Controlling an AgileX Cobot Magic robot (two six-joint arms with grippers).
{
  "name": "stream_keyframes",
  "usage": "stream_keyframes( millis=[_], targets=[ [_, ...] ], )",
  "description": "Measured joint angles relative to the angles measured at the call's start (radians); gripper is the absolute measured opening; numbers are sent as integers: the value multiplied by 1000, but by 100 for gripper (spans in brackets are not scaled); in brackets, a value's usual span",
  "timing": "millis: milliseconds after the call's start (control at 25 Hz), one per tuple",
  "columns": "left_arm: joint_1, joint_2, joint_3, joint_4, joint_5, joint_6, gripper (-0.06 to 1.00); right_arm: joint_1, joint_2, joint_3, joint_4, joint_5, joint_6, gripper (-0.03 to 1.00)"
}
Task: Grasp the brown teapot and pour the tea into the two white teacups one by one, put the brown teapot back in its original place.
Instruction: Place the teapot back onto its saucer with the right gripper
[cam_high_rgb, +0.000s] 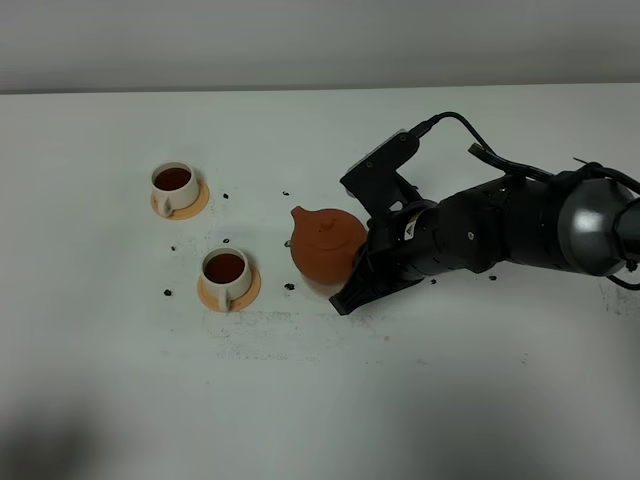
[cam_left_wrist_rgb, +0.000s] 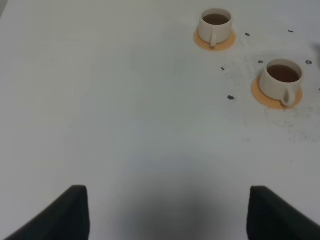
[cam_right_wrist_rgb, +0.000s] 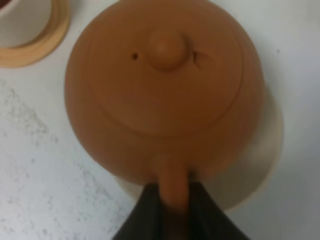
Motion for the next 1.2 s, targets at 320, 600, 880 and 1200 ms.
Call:
stream_keyframes(
  millis=[320,600,880,1200],
  targets=[
    [0,0,0,0,0,0,66,-25,0,0,1,-5,27,11],
    [0,0,0,0,0,0,66,-29,3,27,12,-19,33,11],
    [0,0,0,0,0,0,66,-29,7,41,22,-41,33,11],
    [0,0,0,0,0,0,66,-29,7,60,23,-46,36,11]
  ],
)
